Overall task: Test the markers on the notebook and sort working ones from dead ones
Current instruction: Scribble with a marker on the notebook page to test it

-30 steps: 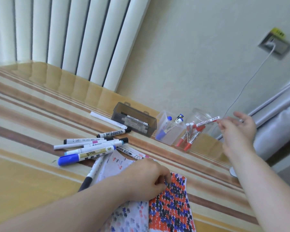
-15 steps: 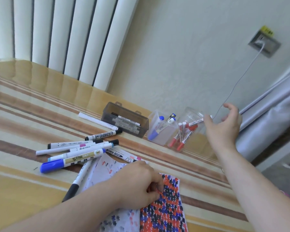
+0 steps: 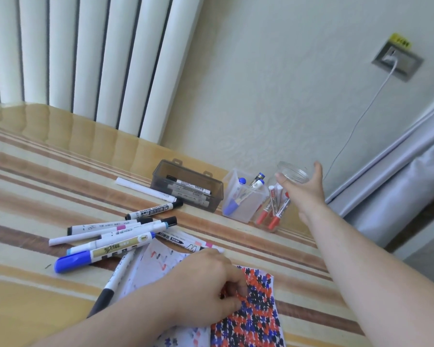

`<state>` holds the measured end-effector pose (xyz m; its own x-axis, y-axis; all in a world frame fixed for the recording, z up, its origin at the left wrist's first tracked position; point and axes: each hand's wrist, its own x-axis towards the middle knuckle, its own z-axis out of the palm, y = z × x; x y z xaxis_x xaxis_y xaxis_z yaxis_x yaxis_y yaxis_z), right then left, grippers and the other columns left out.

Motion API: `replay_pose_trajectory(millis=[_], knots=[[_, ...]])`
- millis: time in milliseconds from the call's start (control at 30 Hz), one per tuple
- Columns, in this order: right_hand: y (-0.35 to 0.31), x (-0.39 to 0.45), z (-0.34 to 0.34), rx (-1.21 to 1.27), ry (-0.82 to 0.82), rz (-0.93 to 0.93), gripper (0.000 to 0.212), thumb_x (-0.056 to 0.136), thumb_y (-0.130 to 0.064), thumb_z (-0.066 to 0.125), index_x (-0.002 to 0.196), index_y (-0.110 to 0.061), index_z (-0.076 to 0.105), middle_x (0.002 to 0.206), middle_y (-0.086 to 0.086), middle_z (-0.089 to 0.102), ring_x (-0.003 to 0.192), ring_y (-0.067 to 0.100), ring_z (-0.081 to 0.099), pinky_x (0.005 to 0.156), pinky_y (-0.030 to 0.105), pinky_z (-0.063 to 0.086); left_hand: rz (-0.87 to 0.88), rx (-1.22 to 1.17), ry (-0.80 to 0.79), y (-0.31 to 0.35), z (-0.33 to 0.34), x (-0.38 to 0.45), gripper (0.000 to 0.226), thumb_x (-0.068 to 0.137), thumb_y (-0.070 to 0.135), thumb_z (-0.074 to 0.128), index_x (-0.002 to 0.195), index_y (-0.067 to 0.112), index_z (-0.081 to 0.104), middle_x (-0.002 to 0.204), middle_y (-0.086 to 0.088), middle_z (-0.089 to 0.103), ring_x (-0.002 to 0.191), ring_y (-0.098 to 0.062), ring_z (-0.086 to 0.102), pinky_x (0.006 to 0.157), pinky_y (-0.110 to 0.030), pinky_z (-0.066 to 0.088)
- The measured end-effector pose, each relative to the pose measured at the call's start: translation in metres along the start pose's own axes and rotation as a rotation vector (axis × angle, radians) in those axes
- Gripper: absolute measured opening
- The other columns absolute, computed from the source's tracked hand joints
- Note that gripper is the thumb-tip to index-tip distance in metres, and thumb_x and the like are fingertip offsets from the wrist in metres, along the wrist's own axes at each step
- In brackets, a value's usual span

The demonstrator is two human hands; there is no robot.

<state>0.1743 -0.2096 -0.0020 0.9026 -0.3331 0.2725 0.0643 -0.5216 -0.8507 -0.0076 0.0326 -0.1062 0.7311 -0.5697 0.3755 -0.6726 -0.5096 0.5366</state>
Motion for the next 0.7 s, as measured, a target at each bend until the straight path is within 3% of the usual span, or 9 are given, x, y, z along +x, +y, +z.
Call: replay_pose_trajectory(millis=[67, 167, 400, 467, 500, 533, 633, 700], knots=[[-0.002, 0.004, 0.003, 0.045, 0.087, -0.008, 0.121, 0.054, -0.055, 0.093, 0.151, -0.052, 0.022, 0.148, -0.005, 0.044, 0.131, 0.022, 0.055, 0.107, 0.048, 0.05, -0.007, 0.002, 0.0, 0.0, 0.0, 0.0, 0.023, 0.09, 0.05, 0.064, 0.109, 0.037, 0.069, 0.094, 0.018, 0.067, 0.095, -0.001, 0.052, 0.096, -0.017, 0.036], [0.0, 0.008, -0.001, 0.03, 0.21, -0.023, 0.109, 0.066, -0.045, 0.09, 0.154, -0.045, 0.025, 0.143, -0.002, 0.05, 0.127, 0.019, 0.054, 0.107, 0.034, 0.045, -0.016, -0.005, -0.003, -0.001, 0.0, -0.001, 0.023, 0.09, 0.05, 0.065, 0.109, 0.037, 0.068, 0.093, 0.018, 0.066, 0.095, 0.0, 0.052, 0.095, -0.019, 0.038], [0.007, 0.006, -0.009, -0.001, 0.202, -0.081, 0.119, 0.057, -0.052, 0.09, 0.156, -0.043, 0.025, 0.14, -0.005, 0.054, 0.126, 0.016, 0.058, 0.109, 0.037, 0.048, -0.027, 0.012, -0.024, 0.0, 0.0, -0.001, 0.023, 0.09, 0.051, 0.064, 0.109, 0.038, 0.067, 0.095, 0.019, 0.065, 0.095, 0.0, 0.052, 0.095, -0.023, 0.041], [0.01, 0.003, -0.006, 0.055, 0.15, -0.074, 0.123, 0.056, -0.05, 0.093, 0.157, -0.043, 0.023, 0.139, -0.003, 0.053, 0.121, 0.017, 0.061, 0.09, 0.033, 0.059, -0.035, 0.01, -0.028, 0.001, -0.001, -0.002, 0.022, 0.09, 0.05, 0.064, 0.109, 0.039, 0.068, 0.095, 0.019, 0.065, 0.095, 0.0, 0.052, 0.096, -0.024, 0.042], [0.01, 0.0, -0.004, 0.061, 0.123, -0.075, 0.122, 0.059, -0.045, 0.094, 0.158, -0.043, 0.022, 0.137, -0.004, 0.053, 0.118, 0.017, 0.063, 0.075, 0.026, 0.061, -0.036, 0.01, -0.027, 0.002, -0.001, -0.002, 0.022, 0.09, 0.05, 0.065, 0.109, 0.038, 0.068, 0.095, 0.019, 0.065, 0.095, 0.0, 0.052, 0.095, -0.023, 0.042], [0.011, -0.003, -0.002, 0.055, 0.106, -0.082, 0.122, 0.061, -0.042, 0.095, 0.158, -0.044, 0.021, 0.137, -0.005, 0.052, 0.118, 0.016, 0.062, 0.07, 0.021, 0.058, -0.035, 0.012, -0.026, 0.003, -0.001, -0.003, 0.022, 0.09, 0.049, 0.065, 0.109, 0.038, 0.068, 0.095, 0.019, 0.066, 0.094, 0.0, 0.052, 0.095, -0.022, 0.041], [0.011, -0.008, -0.001, 0.029, 0.046, -0.096, 0.126, 0.06, -0.049, 0.094, 0.157, -0.048, 0.014, 0.145, -0.005, 0.048, 0.13, 0.013, 0.054, 0.105, 0.034, 0.05, -0.041, 0.019, -0.035, 0.004, -0.003, -0.003, 0.021, 0.09, 0.048, 0.066, 0.108, 0.037, 0.069, 0.094, 0.018, 0.067, 0.094, 0.0, 0.053, 0.096, -0.022, 0.041], [0.006, -0.018, -0.006, 0.016, 0.081, -0.099, 0.124, 0.066, -0.049, 0.092, 0.159, -0.046, 0.009, 0.152, -0.006, 0.04, 0.137, 0.011, 0.046, 0.113, 0.033, 0.039, -0.043, 0.023, -0.041, 0.006, -0.004, -0.002, 0.021, 0.09, 0.048, 0.067, 0.107, 0.037, 0.069, 0.094, 0.018, 0.067, 0.093, 0.0, 0.055, 0.098, -0.027, 0.044]])
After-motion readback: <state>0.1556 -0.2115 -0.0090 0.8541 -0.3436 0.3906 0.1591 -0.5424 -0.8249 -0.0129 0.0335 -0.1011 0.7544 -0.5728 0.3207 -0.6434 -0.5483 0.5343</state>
